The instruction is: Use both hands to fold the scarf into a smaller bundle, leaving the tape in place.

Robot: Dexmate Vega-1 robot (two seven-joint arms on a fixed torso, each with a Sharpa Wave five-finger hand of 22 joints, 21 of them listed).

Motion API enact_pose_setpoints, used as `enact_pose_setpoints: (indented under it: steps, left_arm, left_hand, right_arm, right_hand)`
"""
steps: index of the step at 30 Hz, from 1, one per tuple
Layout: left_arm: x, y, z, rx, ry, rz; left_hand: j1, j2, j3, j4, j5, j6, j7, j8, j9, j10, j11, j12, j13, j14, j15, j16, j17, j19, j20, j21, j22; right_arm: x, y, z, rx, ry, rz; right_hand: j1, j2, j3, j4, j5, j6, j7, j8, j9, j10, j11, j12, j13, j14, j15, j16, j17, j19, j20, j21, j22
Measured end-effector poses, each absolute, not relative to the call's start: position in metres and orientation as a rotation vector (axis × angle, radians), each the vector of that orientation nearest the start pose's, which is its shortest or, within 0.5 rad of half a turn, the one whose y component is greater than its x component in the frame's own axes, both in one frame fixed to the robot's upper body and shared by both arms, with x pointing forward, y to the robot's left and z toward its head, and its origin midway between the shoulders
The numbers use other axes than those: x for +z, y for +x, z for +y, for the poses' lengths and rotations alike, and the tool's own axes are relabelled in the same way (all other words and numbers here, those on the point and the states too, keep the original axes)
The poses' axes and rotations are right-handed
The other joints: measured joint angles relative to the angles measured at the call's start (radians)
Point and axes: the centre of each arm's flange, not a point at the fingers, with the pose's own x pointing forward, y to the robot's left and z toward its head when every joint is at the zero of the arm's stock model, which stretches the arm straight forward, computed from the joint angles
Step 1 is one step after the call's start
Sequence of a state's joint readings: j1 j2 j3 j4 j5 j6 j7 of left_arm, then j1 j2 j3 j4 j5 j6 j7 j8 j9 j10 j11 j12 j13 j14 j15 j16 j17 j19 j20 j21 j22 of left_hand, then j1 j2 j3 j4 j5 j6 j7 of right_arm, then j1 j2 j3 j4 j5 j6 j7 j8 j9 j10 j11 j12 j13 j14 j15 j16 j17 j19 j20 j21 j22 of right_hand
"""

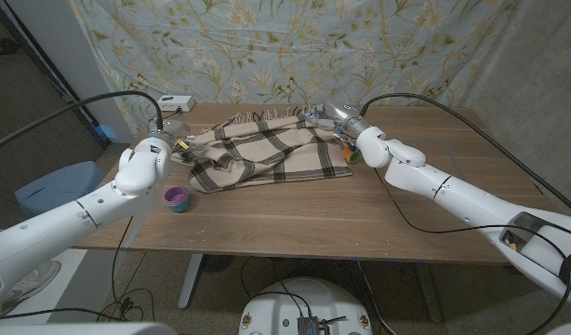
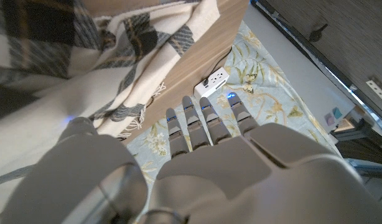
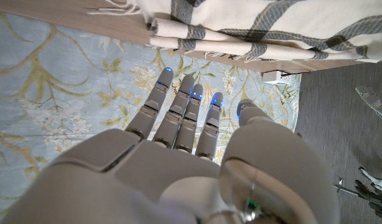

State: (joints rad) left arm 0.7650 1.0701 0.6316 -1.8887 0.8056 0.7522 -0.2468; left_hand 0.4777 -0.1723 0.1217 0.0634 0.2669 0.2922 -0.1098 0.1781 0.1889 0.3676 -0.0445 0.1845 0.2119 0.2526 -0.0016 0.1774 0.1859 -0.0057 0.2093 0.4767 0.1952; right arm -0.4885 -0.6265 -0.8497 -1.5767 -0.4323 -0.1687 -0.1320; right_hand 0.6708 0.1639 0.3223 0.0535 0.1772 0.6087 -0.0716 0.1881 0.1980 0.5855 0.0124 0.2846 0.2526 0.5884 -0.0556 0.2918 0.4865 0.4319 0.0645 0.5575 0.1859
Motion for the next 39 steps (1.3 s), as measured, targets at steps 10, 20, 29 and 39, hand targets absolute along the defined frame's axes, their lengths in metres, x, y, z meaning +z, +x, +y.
enact_pose_setpoints:
  steps: [10,20,29,39]
  left_arm:
    - [0.047,0.565,0.374,0.306,1.762,-0.008]
    - [0.044,0.565,0.363,0.221,1.834,0.016]
    - [0.038,0.570,0.350,0.135,1.894,0.042]
    - [0.031,0.576,0.337,0.029,1.901,0.053]
  left_hand:
    - [0.055,-0.014,-0.083,-0.053,0.042,-0.154,0.030,0.000,0.000,-0.131,0.019,0.000,0.001,-0.102,0.059,0.000,0.003,-0.015,-0.004,-0.033,-0.005]
    - [0.121,-0.011,-0.159,-0.103,0.083,-0.276,0.058,0.000,0.000,-0.265,0.051,0.000,0.005,-0.203,0.110,0.000,0.003,-0.023,-0.002,-0.059,-0.005]
    - [0.141,-0.009,-0.235,-0.133,0.116,-0.373,0.069,0.000,0.000,-0.358,0.091,0.000,0.002,-0.271,0.157,0.000,0.000,-0.023,-0.002,-0.082,-0.005]
    - [0.141,-0.009,-0.299,-0.142,0.137,-0.427,0.086,0.000,-0.003,-0.426,0.132,0.000,-0.001,-0.318,0.193,0.000,0.000,-0.036,0.000,-0.100,-0.003]
  right_arm:
    - [0.056,0.623,-0.124,0.069,-1.319,-0.741]
    - [0.049,0.614,-0.119,0.075,-1.322,-0.723]
    - [0.044,0.610,-0.117,0.074,-1.316,-0.718]
    - [0.042,0.608,-0.117,0.069,-1.309,-0.722]
  right_hand:
    - [-0.021,0.000,-0.005,0.012,0.000,-0.016,0.005,0.000,-0.003,-0.005,0.006,-0.008,-0.002,-0.007,0.000,-0.005,-0.009,-0.005,0.005,0.000,0.000]
    - [-0.040,-0.007,-0.009,0.016,0.000,-0.027,0.005,0.000,-0.003,-0.016,0.016,-0.019,-0.007,-0.007,0.000,-0.011,-0.020,-0.011,0.011,-0.008,0.000]
    - [-0.050,-0.006,-0.009,0.024,0.000,-0.027,0.005,0.000,-0.003,-0.016,0.016,-0.023,-0.007,-0.007,0.000,-0.019,-0.028,-0.011,0.011,-0.008,0.000]
    - [-0.060,-0.003,-0.013,0.028,0.000,-0.027,0.005,0.000,-0.003,-0.016,0.016,-0.023,-0.011,-0.007,0.000,-0.019,-0.036,-0.011,0.011,-0.008,0.000]
